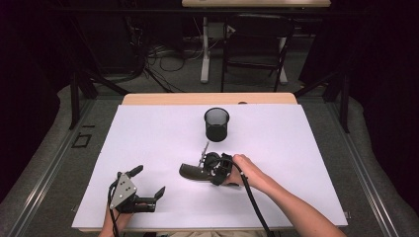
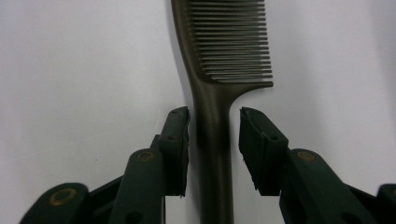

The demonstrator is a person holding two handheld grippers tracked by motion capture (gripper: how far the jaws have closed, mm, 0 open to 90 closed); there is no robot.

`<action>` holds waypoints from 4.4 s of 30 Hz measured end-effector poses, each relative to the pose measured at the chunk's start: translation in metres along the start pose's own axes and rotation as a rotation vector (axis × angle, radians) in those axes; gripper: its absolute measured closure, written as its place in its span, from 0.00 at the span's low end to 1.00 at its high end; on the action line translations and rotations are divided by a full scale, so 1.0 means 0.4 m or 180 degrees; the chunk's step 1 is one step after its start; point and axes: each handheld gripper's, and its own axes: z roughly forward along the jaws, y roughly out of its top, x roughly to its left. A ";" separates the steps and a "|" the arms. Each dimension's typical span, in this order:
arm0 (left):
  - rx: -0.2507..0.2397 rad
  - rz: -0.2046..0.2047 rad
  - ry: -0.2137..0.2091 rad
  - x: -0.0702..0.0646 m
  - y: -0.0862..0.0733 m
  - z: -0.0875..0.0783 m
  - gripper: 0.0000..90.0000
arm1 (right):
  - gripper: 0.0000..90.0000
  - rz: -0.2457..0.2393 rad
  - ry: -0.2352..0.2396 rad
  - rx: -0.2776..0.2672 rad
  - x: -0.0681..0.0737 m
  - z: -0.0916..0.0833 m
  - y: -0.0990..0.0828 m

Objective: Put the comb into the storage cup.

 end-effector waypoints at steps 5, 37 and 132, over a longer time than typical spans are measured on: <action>-0.0007 -0.0023 -0.0013 0.003 -0.002 0.001 0.00 | 0.73 0.0012 -0.0001 0.0108 -0.001 0.015 0.006; 0.0012 -0.0005 -0.0009 0.003 -0.002 0.000 0.00 | 0.81 0.0178 0.0180 -0.0458 -0.014 -0.033 -0.033; 0.0018 -0.0001 -0.0026 0.006 -0.001 0.000 0.00 | 0.81 0.0940 -0.0355 -0.1834 -0.070 -0.169 -0.276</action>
